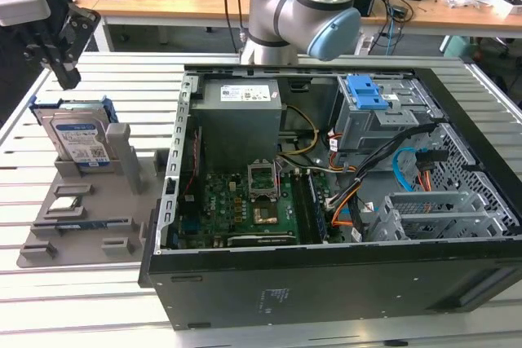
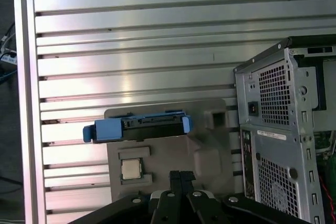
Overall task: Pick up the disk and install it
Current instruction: 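Reach for the disk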
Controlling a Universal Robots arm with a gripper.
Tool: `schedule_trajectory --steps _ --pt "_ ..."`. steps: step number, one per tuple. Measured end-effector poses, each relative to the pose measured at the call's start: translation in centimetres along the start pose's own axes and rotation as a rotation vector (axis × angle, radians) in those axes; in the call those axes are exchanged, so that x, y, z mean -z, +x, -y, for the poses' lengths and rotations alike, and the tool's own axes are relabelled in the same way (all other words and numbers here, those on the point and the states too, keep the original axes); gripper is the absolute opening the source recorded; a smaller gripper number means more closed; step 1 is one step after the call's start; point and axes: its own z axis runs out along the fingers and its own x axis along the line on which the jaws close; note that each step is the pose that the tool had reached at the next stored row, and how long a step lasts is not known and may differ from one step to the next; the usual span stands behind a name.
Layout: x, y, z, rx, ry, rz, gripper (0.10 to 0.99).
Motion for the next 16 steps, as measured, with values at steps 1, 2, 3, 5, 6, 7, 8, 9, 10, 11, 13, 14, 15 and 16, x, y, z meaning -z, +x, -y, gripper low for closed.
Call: schedule_trajectory --steps 1,2,3,5,6,7,8,9,10,11,13,14,15,16 --pt "0.0 0.11 0.01 0.0 0.0 0.0 0.106" --pt "0.01 0.23 0.02 0.0 0.0 0.0 0.106" --pt "0.01 0.33 0.02 0.0 0.0 0.0 0.106" --pt "0.02 0.64 0.05 0.0 0.0 0.0 0.106" --pt "0.02 0.75 0.06 0.0 0.0 0.0 0.106" --pt "0.02 0.87 0.07 0.0 0.0 0.0 0.106" --pt "0.03 1.16 0.08 0.0 0.0 0.0 0.106" --pt "0.04 1.57 0.12 0.0 0.0 0.0 0.106" --pt "0.05 1.78 0.13 0.0 0.0 0.0 0.106" --pt "0.05 2.01 0.15 0.0 0.0 0.0 0.106" --pt "0.07 2.46 0.18 0.0 0.0 -0.0001 0.106" --pt "0.07 2.66 0.2 0.0 0.0 0.0 0.106" --pt "0.07 2.76 0.2 0.0 0.0 0.0 0.106" --pt "0.08 2.88 0.22 0.0 0.0 0.0 0.106"
